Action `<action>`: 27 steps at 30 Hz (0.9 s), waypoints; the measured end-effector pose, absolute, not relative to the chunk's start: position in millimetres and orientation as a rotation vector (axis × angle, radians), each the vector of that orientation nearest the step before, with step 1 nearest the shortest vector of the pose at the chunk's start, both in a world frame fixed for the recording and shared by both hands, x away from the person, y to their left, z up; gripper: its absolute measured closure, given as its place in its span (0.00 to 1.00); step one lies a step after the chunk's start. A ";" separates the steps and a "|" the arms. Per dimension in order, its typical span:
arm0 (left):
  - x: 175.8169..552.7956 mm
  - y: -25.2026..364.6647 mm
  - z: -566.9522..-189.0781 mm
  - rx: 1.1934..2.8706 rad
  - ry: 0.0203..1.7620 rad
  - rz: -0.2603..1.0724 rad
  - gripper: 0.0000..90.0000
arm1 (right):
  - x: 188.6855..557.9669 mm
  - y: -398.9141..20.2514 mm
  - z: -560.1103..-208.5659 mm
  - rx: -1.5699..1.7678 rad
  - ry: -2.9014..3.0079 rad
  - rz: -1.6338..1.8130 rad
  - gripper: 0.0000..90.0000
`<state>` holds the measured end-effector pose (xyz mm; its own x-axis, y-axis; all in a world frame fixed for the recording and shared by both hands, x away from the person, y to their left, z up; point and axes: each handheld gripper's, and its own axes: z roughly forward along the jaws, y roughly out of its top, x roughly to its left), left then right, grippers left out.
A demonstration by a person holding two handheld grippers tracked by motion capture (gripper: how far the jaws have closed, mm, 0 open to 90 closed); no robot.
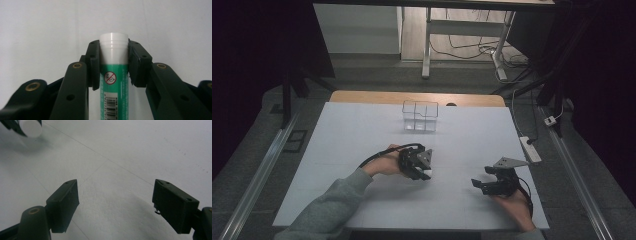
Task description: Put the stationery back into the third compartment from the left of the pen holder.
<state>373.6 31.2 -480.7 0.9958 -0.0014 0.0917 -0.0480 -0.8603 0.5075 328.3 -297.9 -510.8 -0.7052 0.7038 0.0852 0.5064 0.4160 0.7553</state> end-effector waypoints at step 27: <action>397.8 77.1 -451.9 2.332 0.316 0.209 0.71 | 328.3 -297.6 -511.1 1.058 2.428 1.167 0.23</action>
<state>397.8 77.1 -451.9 0.9560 0.2880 0.0557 0.1636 -0.6812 0.7136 328.3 -297.6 -511.1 -0.7061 0.7030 0.0849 0.5054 0.4164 0.7558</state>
